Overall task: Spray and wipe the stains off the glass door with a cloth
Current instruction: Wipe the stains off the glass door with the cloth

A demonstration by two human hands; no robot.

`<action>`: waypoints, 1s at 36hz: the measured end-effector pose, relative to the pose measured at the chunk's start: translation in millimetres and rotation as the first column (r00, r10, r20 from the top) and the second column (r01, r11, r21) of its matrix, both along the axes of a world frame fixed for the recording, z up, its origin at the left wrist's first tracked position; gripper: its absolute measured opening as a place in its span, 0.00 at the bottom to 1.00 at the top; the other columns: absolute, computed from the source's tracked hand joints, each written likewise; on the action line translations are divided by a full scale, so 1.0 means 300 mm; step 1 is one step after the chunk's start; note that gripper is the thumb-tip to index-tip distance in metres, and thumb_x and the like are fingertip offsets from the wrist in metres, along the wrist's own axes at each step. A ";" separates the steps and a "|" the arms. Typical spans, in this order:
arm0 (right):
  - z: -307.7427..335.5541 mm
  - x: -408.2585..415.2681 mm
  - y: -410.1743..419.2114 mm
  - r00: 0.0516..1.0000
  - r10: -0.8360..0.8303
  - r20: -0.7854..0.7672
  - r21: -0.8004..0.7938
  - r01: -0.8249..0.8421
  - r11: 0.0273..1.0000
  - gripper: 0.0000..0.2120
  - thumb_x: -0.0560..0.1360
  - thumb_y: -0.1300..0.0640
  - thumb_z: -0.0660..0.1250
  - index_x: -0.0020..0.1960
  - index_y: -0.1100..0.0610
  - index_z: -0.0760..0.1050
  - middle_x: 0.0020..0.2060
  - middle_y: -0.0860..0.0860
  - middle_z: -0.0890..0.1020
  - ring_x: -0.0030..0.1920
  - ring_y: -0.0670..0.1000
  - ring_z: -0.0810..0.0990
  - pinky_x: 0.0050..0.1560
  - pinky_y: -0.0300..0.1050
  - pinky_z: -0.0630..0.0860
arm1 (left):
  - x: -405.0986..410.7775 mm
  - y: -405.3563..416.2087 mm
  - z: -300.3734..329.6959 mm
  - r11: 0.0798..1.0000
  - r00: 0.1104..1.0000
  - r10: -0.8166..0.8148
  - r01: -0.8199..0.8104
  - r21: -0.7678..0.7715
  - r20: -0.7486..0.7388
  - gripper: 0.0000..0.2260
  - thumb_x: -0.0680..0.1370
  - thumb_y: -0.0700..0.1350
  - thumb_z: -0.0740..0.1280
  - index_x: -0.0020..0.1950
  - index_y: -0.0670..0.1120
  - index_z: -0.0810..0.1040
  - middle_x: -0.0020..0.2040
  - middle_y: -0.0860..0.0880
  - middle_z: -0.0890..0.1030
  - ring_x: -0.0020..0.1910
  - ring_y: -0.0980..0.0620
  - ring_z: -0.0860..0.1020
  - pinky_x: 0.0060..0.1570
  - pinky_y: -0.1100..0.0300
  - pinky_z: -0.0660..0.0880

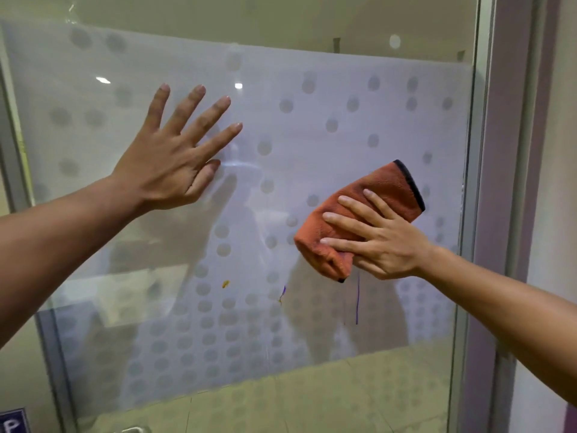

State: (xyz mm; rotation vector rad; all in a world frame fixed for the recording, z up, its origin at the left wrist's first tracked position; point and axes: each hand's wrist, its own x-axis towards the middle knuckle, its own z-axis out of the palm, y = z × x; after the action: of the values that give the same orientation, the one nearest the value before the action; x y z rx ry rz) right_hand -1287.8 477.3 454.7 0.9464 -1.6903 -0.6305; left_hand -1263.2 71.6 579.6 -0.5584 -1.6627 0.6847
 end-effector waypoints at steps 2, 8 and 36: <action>-0.010 -0.005 0.024 1.000 -0.005 -0.012 -0.048 0.005 0.999 0.26 0.84 0.44 0.53 0.81 0.45 0.61 0.81 0.54 0.61 0.81 0.64 0.56 0.78 0.70 0.48 | -0.001 0.000 -0.002 1.000 1.000 0.004 -0.004 0.001 -0.001 0.28 0.83 0.54 0.49 0.83 0.50 0.56 0.84 0.42 0.54 0.82 0.34 0.51 0.76 0.30 0.47; -0.060 -0.029 0.060 0.998 0.002 -0.065 -0.211 -0.016 0.977 0.28 0.82 0.44 0.54 0.82 0.44 0.57 0.82 0.53 0.57 0.80 0.65 0.57 0.77 0.71 0.51 | -0.001 -0.002 0.000 1.000 1.000 0.006 -0.006 0.001 -0.002 0.28 0.83 0.54 0.50 0.83 0.50 0.56 0.83 0.42 0.54 0.81 0.34 0.52 0.76 0.29 0.48; -0.275 0.073 -0.543 0.946 0.189 0.263 -0.788 0.324 -0.523 0.44 0.73 0.34 0.37 0.76 0.57 0.69 0.83 0.50 0.51 0.80 0.57 0.49 0.78 0.59 0.45 | -0.001 -0.001 -0.007 1.000 1.000 0.000 0.000 0.021 0.011 0.29 0.82 0.54 0.48 0.83 0.50 0.54 0.84 0.42 0.51 0.82 0.34 0.49 0.76 0.29 0.45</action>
State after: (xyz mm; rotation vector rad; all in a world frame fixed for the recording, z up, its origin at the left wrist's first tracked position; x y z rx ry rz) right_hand -1266.0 314.4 372.3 -0.6984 -1.6305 1.2576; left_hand -1263.6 71.1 577.6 -0.5482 -1.6786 0.6650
